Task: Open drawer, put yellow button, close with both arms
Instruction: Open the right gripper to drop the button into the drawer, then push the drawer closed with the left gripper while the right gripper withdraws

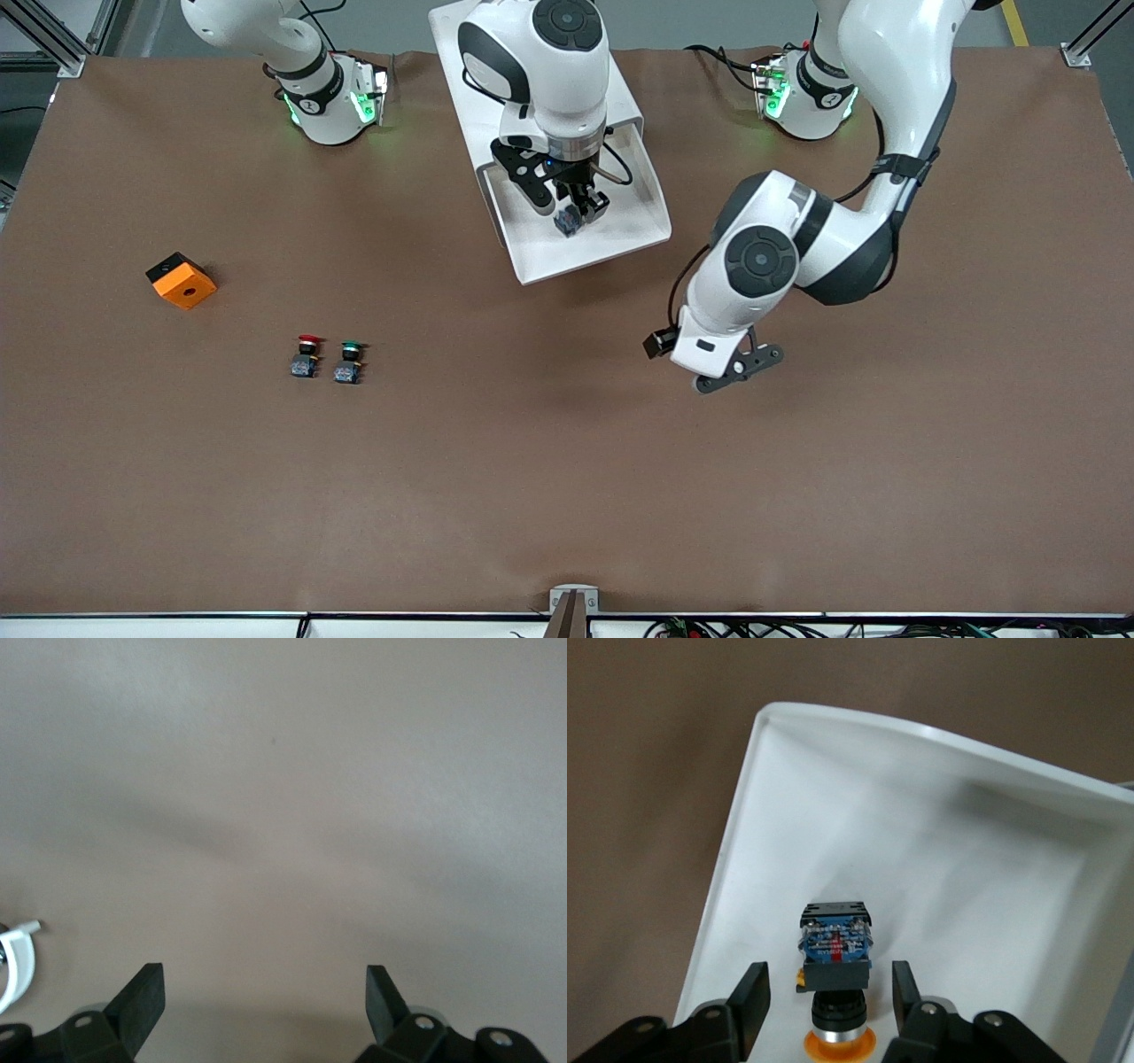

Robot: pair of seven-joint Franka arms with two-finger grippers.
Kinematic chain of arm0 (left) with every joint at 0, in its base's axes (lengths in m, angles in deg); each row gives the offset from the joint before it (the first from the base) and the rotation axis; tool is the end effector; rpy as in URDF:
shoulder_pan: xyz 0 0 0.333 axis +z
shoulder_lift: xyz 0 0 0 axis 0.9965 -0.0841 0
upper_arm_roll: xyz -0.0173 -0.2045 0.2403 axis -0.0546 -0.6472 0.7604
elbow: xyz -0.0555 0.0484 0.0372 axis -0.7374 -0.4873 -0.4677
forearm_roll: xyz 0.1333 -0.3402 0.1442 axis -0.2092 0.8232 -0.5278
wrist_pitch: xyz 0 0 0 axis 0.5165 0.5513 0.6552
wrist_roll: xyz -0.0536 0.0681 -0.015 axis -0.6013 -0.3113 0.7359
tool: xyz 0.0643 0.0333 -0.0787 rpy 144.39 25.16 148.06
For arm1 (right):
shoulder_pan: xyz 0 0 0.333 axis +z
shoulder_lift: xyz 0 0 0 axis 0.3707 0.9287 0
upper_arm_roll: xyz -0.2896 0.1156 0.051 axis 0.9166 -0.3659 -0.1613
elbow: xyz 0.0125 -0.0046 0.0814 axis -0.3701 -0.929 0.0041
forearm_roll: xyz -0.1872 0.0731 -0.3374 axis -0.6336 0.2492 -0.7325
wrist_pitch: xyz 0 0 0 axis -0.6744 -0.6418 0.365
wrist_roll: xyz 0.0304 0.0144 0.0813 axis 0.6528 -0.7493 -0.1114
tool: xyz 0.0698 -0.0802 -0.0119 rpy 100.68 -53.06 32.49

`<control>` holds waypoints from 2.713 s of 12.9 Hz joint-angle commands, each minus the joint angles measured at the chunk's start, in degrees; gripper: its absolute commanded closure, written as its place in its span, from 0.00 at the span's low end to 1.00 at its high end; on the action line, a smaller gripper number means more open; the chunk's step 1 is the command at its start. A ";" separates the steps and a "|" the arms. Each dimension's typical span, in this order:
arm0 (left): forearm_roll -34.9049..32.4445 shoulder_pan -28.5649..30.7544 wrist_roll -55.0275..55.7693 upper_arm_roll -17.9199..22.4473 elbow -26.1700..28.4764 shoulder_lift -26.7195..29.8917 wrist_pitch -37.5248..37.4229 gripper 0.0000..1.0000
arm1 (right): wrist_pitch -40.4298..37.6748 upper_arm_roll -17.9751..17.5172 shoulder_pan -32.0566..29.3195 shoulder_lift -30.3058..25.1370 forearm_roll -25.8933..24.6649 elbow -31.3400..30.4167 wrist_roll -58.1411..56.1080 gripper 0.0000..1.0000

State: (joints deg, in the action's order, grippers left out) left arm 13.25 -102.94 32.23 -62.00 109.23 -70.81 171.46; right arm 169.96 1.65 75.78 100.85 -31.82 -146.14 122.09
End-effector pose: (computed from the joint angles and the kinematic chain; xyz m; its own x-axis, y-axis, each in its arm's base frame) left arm 0.5923 -0.3546 0.3622 0.9156 0.3909 -0.0946 0.3927 -0.9197 0.0002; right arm 0.4024 0.5303 0.4433 0.5798 -0.8148 -0.0027 -0.8146 -0.5796 -0.0232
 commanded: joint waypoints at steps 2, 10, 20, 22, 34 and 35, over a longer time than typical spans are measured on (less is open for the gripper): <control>-2.87 -2.97 3.24 0.21 1.34 1.04 0.40 0.00 | -4.32 -0.01 -2.77 0.61 -0.61 6.09 -1.97 0.00; -2.17 -9.13 12.56 -0.58 1.25 1.30 0.31 0.00 | -21.02 -0.01 -22.25 -2.63 1.32 12.07 -43.03 0.00; -1.81 -12.30 20.55 -5.06 1.34 0.60 -3.82 0.00 | -24.02 0.08 -52.16 -3.08 0.09 12.07 -104.86 0.00; 0.45 -12.30 21.35 -5.59 1.25 0.60 -3.82 0.00 | -23.67 0.08 -54.80 -2.90 0.00 12.07 -108.84 0.00; 10.48 -14.23 26.71 -7.61 1.25 -0.02 -3.73 0.00 | -28.64 0.17 -56.39 -4.21 -0.35 14.62 -108.24 0.00; 11.53 -14.58 26.80 -7.61 1.25 -0.02 -3.82 0.00 | -30.16 0.17 -56.48 -4.57 -0.35 14.71 -108.24 0.00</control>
State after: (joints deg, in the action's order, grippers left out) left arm 22.25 -116.85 57.53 -69.13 110.71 -70.90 168.16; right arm 143.08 2.71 20.39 97.60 -31.56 -131.89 13.80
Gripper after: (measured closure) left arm 0.000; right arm 0.000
